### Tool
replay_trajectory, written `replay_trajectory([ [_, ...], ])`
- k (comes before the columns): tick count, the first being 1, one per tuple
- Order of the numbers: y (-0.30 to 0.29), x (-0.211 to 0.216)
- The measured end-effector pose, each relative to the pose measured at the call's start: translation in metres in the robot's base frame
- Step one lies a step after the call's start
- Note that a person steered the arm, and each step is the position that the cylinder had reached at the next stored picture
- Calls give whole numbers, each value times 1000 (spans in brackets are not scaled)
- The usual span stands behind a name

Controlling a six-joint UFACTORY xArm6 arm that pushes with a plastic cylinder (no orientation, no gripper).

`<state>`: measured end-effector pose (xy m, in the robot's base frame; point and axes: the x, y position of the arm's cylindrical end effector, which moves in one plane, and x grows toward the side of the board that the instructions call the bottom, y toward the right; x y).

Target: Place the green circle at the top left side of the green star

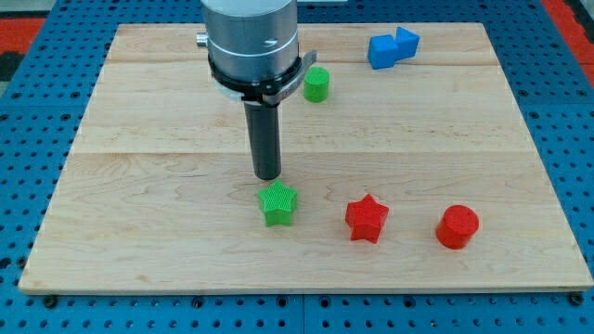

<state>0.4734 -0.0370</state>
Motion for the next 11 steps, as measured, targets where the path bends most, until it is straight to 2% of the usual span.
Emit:
replay_trajectory([
  [2, 0, 53],
  [3, 2, 18],
  [5, 122, -79],
  [7, 94, -166],
  [8, 26, -152],
  [9, -69, -101],
  [10, -103, -42],
  [11, -103, -26],
])
